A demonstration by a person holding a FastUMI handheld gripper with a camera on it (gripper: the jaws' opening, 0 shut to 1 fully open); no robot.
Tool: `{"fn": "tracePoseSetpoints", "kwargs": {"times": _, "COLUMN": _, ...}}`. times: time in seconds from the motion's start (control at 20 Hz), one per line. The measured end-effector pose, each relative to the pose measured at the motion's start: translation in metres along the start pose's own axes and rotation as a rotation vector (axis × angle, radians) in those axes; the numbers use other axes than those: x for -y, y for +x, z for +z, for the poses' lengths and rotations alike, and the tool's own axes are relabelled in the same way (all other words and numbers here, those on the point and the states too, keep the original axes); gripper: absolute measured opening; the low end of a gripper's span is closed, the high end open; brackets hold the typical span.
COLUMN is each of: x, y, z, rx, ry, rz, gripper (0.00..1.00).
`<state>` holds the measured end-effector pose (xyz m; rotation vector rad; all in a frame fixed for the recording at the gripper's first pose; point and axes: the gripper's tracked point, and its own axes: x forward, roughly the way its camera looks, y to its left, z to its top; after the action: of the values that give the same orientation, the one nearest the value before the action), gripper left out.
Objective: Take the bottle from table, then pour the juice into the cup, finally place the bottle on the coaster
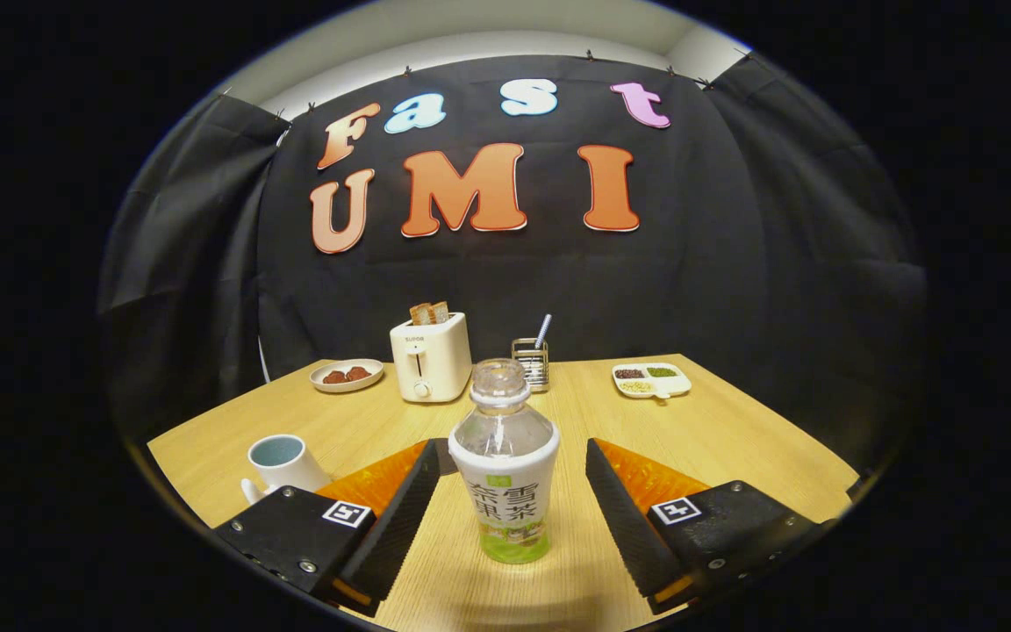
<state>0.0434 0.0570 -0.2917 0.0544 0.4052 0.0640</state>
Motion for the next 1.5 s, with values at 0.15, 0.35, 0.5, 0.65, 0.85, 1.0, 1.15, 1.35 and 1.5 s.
{"fn": "tracePoseSetpoints", "kwargs": {"times": 0.15, "x": 0.000, "y": 0.011, "z": -0.018, "rx": -0.033, "ry": -0.011, "rz": -0.017, "gripper": 0.99}}
{"fn": "tracePoseSetpoints", "kwargs": {"times": 0.35, "x": 0.003, "y": 0.022, "z": -0.037, "rx": -0.069, "ry": -0.005, "rz": -0.049, "gripper": 0.92}}
{"fn": "tracePoseSetpoints", "kwargs": {"times": 0.5, "x": 0.003, "y": 0.029, "z": -0.046, "rx": -0.088, "ry": -0.004, "rz": -0.068, "gripper": 0.80}}
{"fn": "tracePoseSetpoints", "kwargs": {"times": 0.65, "x": 0.000, "y": 0.033, "z": -0.052, "rx": -0.106, "ry": 0.009, "rz": -0.086, "gripper": 0.68}}
{"fn": "tracePoseSetpoints", "kwargs": {"times": 0.85, "x": -0.011, "y": 0.030, "z": -0.047, "rx": -0.129, "ry": -0.020, "rz": -0.077, "gripper": 0.62}}
{"fn": "tracePoseSetpoints", "kwargs": {"times": 1.0, "x": -0.023, "y": 0.024, "z": -0.030, "rx": -0.096, "ry": -0.128, "rz": -0.069, "gripper": 0.59}}
{"fn": "tracePoseSetpoints", "kwargs": {"times": 1.15, "x": -0.030, "y": 0.021, "z": -0.014, "rx": -0.068, "ry": -0.294, "rz": -0.097, "gripper": 0.59}}
{"fn": "tracePoseSetpoints", "kwargs": {"times": 1.35, "x": -0.034, "y": 0.022, "z": 0.000, "rx": -0.059, "ry": -0.472, "rz": -0.151, "gripper": 0.59}}
{"fn": "tracePoseSetpoints", "kwargs": {"times": 1.5, "x": -0.036, "y": 0.025, "z": 0.008, "rx": -0.046, "ry": -0.620, "rz": -0.192, "gripper": 0.59}}
